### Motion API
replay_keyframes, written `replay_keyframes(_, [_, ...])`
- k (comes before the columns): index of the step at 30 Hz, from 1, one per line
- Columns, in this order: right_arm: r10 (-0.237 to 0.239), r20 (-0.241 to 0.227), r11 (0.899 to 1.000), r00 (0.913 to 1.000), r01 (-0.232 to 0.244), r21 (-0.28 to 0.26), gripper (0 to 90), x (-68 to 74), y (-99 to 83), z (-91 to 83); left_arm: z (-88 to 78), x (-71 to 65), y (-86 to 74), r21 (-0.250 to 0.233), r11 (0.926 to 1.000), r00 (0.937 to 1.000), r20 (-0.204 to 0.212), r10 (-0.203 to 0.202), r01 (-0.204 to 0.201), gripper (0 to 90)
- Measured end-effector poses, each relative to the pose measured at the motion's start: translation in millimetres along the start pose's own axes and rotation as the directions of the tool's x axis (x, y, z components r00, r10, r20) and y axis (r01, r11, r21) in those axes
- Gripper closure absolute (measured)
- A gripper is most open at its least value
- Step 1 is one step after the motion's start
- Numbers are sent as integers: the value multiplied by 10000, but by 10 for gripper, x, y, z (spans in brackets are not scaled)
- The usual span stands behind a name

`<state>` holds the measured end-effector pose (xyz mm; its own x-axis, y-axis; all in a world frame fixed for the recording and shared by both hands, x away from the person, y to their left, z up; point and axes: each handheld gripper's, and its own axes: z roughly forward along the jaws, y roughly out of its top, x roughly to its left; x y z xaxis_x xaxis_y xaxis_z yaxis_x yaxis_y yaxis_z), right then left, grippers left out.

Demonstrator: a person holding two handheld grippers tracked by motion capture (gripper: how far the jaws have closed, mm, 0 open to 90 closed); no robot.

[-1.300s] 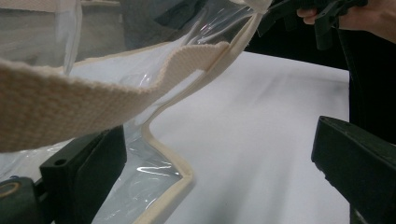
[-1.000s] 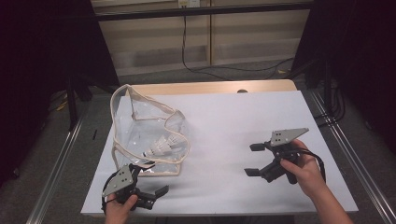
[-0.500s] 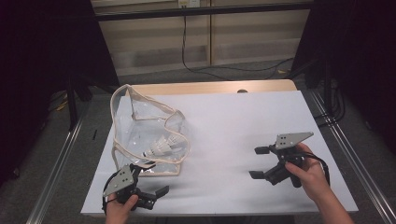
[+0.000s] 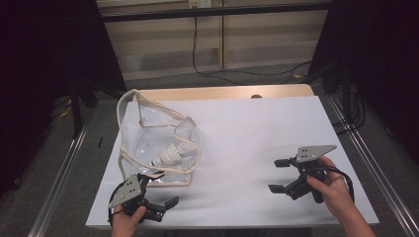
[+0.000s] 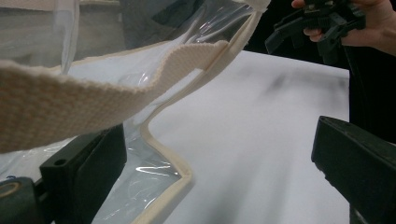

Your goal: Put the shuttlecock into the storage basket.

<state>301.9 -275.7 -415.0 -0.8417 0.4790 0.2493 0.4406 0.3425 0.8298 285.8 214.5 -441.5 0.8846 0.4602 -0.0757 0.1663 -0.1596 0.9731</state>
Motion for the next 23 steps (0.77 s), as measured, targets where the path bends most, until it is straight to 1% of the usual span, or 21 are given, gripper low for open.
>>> replay_keyframes(5, [1, -8, 9999, 10000, -1, -139, 47, 3, -37, -23, 2, -4, 1, -6, 10000, 10000, -6, -9, 9, 35])
replay_keyframes(6, [30, -8, 9999, 10000, -31, -128, 47, 5, -44, -25, -1, 1, 3, 10, 10000, 10000, -10, 59, -59, 35])
replay_keyframes(10, [21, 28, 9999, 10000, -21, -128, 47, 7, -76, -26, -1, 1, 3, 14, 10000, 10000, -10, 62, -62, 35])
replay_keyframes(12, [27, 5, 9999, 10000, -27, -140, 46, 6, -91, -29, 2, -1, 3, 8, 10000, 10000, -5, 57, -57, 35])
replay_keyframes(14, [14, -1, 9998, 10000, -14, -178, 46, 6, -102, -36, 6, -8, 2, 7, 10000, 10000, 27, -33, 33, 35])
replay_keyframes(23, [21, 26, 9998, 10000, -21, -216, 45, 6, -165, -59, 17, -12, 9, 59, 9999, 9999, 56, 97, -97, 35])
